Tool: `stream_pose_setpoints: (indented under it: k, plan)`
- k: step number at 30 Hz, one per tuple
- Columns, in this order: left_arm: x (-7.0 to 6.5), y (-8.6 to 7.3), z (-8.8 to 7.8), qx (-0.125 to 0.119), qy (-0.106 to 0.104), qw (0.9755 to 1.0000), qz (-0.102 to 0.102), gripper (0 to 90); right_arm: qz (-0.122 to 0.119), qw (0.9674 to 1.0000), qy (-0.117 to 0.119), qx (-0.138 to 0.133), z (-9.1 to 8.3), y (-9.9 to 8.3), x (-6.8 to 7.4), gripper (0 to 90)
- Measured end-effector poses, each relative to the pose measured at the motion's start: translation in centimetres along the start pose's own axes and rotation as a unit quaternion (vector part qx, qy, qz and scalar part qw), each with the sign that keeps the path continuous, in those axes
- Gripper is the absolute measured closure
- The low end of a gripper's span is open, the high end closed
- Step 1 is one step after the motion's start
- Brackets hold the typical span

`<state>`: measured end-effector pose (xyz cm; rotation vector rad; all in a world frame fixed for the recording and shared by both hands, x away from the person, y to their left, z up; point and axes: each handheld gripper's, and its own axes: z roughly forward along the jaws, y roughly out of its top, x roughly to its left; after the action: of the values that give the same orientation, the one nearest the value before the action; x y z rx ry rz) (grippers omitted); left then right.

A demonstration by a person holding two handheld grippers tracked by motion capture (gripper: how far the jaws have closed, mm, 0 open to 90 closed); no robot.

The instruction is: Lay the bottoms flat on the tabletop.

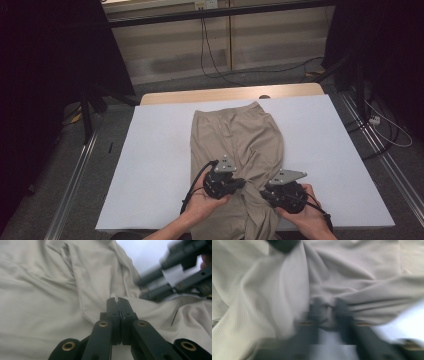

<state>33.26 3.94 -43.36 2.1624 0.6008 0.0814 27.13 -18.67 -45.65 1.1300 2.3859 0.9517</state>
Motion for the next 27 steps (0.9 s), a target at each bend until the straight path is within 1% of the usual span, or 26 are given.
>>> stream_pose_setpoints:
  k: [2,3,4,6,8,10,11,12,13,14,16,18,19,21,22,24,26,27]
  plan:
    - [0.3,0.2,-0.5,-0.010,0.000,0.9999,-0.004,89.1,0.013,0.9999,0.001,0.001,-0.3,-0.2,-0.5,89.4]
    - [0.3,0.2,-0.7,-0.011,0.002,0.9999,-0.004,89.1,0.018,0.9998,-0.001,-0.004,-0.7,-0.2,-0.9,89.5]
    - [0.5,0.3,-0.9,-0.015,0.004,0.9999,-0.005,89.1,0.024,0.9997,0.000,-0.010,-1.0,-0.3,-1.2,89.6]
    - [0.8,0.5,-1.1,-0.020,0.004,0.9997,-0.009,89.1,0.036,0.9989,-0.007,-0.028,-2.1,-0.3,-2.0,89.7]
    - [1.0,0.7,-1.2,-0.026,0.010,0.9995,-0.011,89.1,0.044,0.9980,-0.017,-0.042,-3.3,-0.5,-2.7,89.7]
    - [1.2,0.8,-1.1,-0.029,0.011,0.9994,-0.013,89.1,0.056,0.9966,-0.025,-0.055,-4.4,-0.9,-3.6,89.7]
    - [1.2,0.8,-0.9,-0.026,0.012,0.9995,-0.012,89.2,0.060,0.9957,-0.032,-0.062,-5.0,-1.2,-4.0,89.8]
    - [1.2,0.8,-0.7,-0.023,0.013,0.9996,-0.010,89.2,0.061,0.9953,-0.037,-0.066,-5.4,-1.4,-4.3,89.8]
    - [1.1,0.8,-0.4,-0.022,0.013,0.9996,-0.013,89.2,0.063,0.9948,-0.040,-0.069,-5.8,-1.6,-4.6,89.8]
    - [1.0,0.8,-0.2,-0.019,0.011,0.9997,-0.010,89.1,0.064,0.9943,-0.049,-0.070,-6.2,-1.8,-4.9,89.8]
    - [0.6,1.0,0.5,-0.020,0.010,0.9997,-0.004,89.1,0.060,0.9934,-0.068,-0.070,-6.7,-2.2,-5.3,89.8]
    - [0.3,1.2,1.2,-0.013,0.016,0.9998,0.002,89.1,0.063,0.9924,-0.079,-0.070,-6.6,-2.3,-5.6,89.7]
    - [0.3,1.4,1.5,-0.015,0.019,0.9997,0.002,89.1,0.064,0.9917,-0.088,-0.069,-6.2,-2.1,-5.8,89.7]
    - [0.5,2.1,2.2,-0.010,0.032,0.9994,0.004,89.1,0.065,0.9911,-0.092,-0.072,-5.6,-1.5,-6.2,89.7]
    - [0.6,2.5,2.4,-0.014,0.042,0.9990,0.001,89.1,0.064,0.9907,-0.091,-0.078,-5.3,-1.0,-6.5,89.7]
    - [1.3,3.3,2.6,-0.018,0.049,0.9986,-0.007,89.1,0.069,0.9897,-0.091,-0.086,-5.0,0.1,-7.1,89.7]
    - [2.1,3.7,2.8,-0.014,0.063,0.9978,-0.013,89.1,0.074,0.9885,-0.094,-0.092,-4.8,0.9,-7.8,89.3]
    - [2.6,3.7,3.0,-0.013,0.068,0.9974,-0.020,89.1,0.078,0.9879,-0.096,-0.094,-4.6,1.2,-8.2,88.3]
